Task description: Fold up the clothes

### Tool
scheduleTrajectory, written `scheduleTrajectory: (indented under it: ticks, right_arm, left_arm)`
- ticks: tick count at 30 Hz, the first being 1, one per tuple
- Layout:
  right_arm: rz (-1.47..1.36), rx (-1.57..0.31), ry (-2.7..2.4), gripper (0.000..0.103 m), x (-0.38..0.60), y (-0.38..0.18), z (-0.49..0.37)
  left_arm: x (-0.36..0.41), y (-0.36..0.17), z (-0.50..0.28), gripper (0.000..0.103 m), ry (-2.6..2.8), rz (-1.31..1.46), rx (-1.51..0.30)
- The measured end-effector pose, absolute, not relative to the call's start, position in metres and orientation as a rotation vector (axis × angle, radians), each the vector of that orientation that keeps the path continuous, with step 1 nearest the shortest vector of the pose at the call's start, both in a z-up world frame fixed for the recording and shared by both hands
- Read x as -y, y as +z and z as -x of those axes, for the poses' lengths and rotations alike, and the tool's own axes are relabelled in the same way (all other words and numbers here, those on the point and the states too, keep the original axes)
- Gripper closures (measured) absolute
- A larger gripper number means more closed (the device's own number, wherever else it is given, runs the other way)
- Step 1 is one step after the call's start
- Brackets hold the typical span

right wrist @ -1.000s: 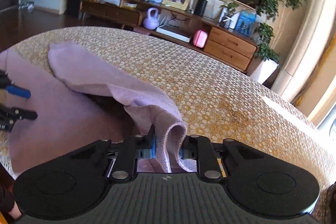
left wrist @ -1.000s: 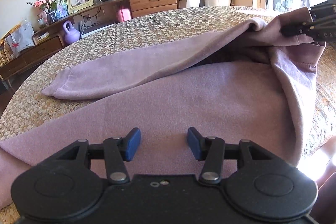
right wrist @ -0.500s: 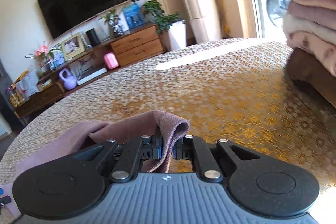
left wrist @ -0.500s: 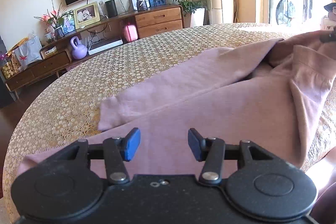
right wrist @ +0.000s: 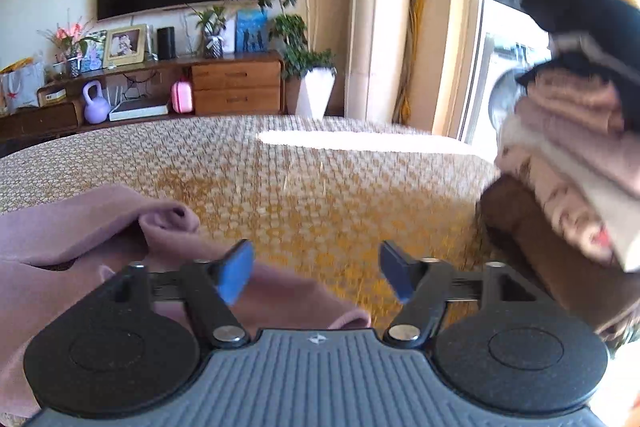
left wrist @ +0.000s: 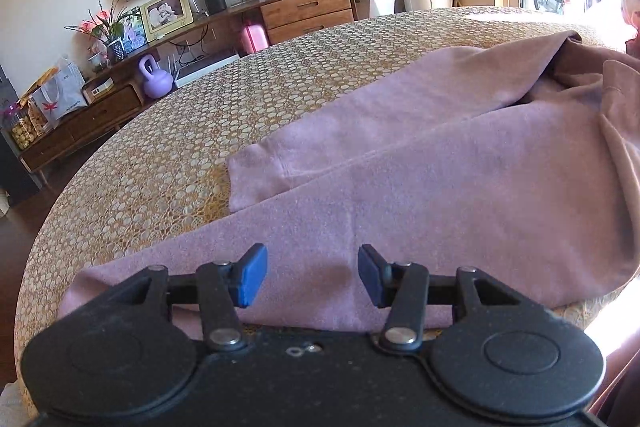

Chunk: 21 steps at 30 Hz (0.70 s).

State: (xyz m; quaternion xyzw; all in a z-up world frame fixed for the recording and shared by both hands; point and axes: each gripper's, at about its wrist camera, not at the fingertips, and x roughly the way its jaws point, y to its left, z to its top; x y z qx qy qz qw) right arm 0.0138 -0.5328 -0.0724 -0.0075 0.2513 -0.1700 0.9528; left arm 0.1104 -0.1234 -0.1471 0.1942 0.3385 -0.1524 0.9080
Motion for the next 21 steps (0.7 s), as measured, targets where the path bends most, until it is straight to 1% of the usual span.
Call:
scheduleTrajectory:
  ticks: [5, 8, 10, 11, 12, 13, 14, 15, 21]
  right_arm:
    - [0.177, -0.475, -0.113, 0.023, 0.482, -0.042, -0.033]
    - [0.308, -0.501, 0.032, 0.023, 0.429, -0.053, -0.062]
    - [0.356, -0.538, 0.134, 0.027, 0.397, -0.071, -0.084]
    - [0.369, -0.564, 0.185, 0.033, 0.383, -0.081, -0.094]
    - [0.376, -0.596, 0.228, 0.043, 0.372, -0.091, -0.104]
    - [0.384, -0.626, 0.257, 0.049, 0.364, -0.100, -0.113]
    - [0.391, -0.657, 0.283, 0.060, 0.355, -0.108, -0.121]
    - [0.395, -0.677, 0.301, 0.062, 0.350, -0.114, -0.128]
    - [0.407, -0.722, 0.371, 0.062, 0.344, -0.133, -0.151]
  left_arm:
    - [0.118, -0.155, -0.111, 0.000, -0.323, -0.402, -0.702]
    - [0.117, -0.155, -0.111, 0.000, -0.329, -0.377, -0.699]
    - [0.116, -0.155, -0.112, 0.000, -0.332, -0.357, -0.704]
    - [0.116, -0.155, -0.113, 0.000, -0.333, -0.347, -0.706]
    - [0.115, -0.155, -0.113, 0.000, -0.335, -0.341, -0.708]
    - [0.114, -0.155, -0.113, 0.000, -0.338, -0.336, -0.710]
    - [0.113, -0.155, -0.114, 0.000, -0.341, -0.331, -0.712]
    - [0.113, -0.154, -0.114, 0.000, -0.345, -0.327, -0.714]
    - [0.107, -0.155, -0.118, 0.000, -0.369, -0.297, -0.720]
